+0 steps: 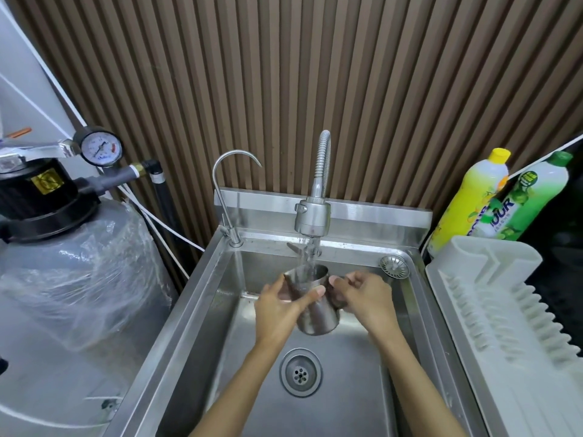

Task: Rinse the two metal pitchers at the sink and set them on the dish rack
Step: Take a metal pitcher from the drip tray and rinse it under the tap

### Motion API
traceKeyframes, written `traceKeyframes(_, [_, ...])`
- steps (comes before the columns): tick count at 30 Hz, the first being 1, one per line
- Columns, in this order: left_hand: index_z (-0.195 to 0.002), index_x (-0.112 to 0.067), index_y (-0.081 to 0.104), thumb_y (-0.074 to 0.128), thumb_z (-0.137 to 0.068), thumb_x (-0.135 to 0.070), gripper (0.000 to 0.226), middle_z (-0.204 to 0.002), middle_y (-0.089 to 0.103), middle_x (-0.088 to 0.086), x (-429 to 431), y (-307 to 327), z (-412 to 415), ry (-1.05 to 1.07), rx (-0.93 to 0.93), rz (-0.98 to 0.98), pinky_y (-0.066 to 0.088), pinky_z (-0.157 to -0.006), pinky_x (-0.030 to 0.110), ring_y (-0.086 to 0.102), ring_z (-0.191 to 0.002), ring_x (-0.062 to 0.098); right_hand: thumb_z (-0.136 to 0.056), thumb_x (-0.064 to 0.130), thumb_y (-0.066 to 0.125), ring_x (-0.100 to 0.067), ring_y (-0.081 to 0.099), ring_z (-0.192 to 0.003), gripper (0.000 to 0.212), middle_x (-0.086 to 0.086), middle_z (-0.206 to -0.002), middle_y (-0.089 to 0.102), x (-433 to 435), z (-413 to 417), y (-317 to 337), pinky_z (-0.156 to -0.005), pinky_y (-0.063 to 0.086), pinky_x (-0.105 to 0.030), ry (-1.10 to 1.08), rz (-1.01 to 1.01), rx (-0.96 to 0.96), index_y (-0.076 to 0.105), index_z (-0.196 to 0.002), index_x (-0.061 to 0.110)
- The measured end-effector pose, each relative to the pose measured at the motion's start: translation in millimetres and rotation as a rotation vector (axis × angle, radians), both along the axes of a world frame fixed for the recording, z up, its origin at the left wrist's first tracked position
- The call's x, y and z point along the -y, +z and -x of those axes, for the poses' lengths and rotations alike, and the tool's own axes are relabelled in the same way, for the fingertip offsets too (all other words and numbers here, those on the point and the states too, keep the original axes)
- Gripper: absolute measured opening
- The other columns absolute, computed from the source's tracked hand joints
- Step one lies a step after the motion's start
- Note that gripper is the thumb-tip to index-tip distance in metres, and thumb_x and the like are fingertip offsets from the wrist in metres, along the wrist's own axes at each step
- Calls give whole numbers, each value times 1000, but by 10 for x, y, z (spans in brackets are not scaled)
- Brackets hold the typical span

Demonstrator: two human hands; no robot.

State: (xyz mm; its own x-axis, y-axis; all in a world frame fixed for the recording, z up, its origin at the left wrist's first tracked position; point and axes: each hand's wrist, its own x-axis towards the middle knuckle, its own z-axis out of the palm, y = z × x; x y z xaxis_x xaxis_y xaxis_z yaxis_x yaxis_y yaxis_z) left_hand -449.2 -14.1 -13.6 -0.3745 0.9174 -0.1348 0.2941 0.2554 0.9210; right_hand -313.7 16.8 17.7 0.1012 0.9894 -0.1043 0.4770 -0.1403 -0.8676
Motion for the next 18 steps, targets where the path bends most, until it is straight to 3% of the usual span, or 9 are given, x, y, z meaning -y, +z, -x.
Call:
traceKeyframes(1, [-99, -21, 71, 82, -48, -52, 61, -96, 73, 2, -3, -32, -14, -26, 136, 4, 51, -93, 32, 68, -95, 16, -78, 28, 66, -25, 59, -69, 31, -7, -69, 65, 8, 21, 67, -74, 50, -37, 23, -74, 156, 48, -53, 22])
traceKeyframes(3, [-99, -23, 69, 85, -52, -36, 51, -97, 76, -2, -37, -69, -67, -53, 288, -18, 50, -91, 25, 69, -98, 13, -79, 22, 64, -27, 56, -73, 30, -5, -75, 65, 23, 62, 108, -73, 44, -35, 42, -186, 213, 45, -57, 22])
traceKeyframes(6, [-111, -27, 61, 86, -56, -15, 61, -110, 69, -3, -157, 15, -99, -10, 209, -136, 45, -85, 10, 62, -103, 11, -82, 12, 62, -16, 66, -88, 23, 1, -102, 70, 1, 50, 8, -84, 51, -30, 8, -164, -161, 49, -63, 16])
traceKeyframes(7, [-123, -24, 57, 87, -55, -15, 75, -117, 64, -3, -193, 67, -86, 7, 131, -166, 44, -92, 14, 58, -109, 11, -83, 10, 61, -12, 65, -93, 25, 1, -105, 69, -3, 39, -42, -88, 50, -27, 15, -91, -329, 48, -62, 15])
traceKeyframes(9, [-136, -20, 48, 87, -54, -22, 92, -128, 54, -3, -218, 145, -68, 20, -74, -186, 41, -103, 30, 51, -119, 14, -86, 8, 58, -20, 64, -96, 26, -10, -100, 67, -9, 23, -182, -97, 47, -34, 43, 99, -679, 48, -63, 13])
traceKeyframes(11, [-139, -25, 45, 85, -54, -40, 95, -129, 50, -6, -153, 177, -72, 39, -268, -147, 39, -104, 37, 45, -122, 15, -87, 12, 57, -24, 68, -85, 19, -14, -85, 70, -9, -6, -247, -91, 51, -35, 82, 236, -820, 52, -69, 11])
traceKeyframes(14, [-131, -26, 53, 73, -47, -67, 95, -117, 58, -4, -57, 103, -40, 89, -311, -92, 45, -96, 35, 53, -111, 16, -84, 20, 63, -20, 68, -68, 16, -11, -69, 70, -52, -24, -230, -74, 56, -33, 56, 253, -615, 58, -72, 10])
traceKeyframes(16, [-114, -27, 64, 64, -39, -74, 89, -102, 67, -2, -40, 11, 4, 46, -134, -27, 48, -78, 24, 63, -94, 14, -77, 24, 69, -25, 66, -67, 22, -13, -67, 69, -95, -19, -135, -76, 57, -42, 7, 127, -301, 58, -60, 15])
traceKeyframes(18, [-102, -26, 69, 71, -41, -65, 73, -93, 74, -2, -52, -108, 27, -28, 140, 36, 46, -73, 18, 68, -90, 14, -75, 25, 69, -28, 62, -72, 25, -6, -64, 66, -101, 15, -19, -74, 52, -37, 50, -13, 49, 54, -57, 19])
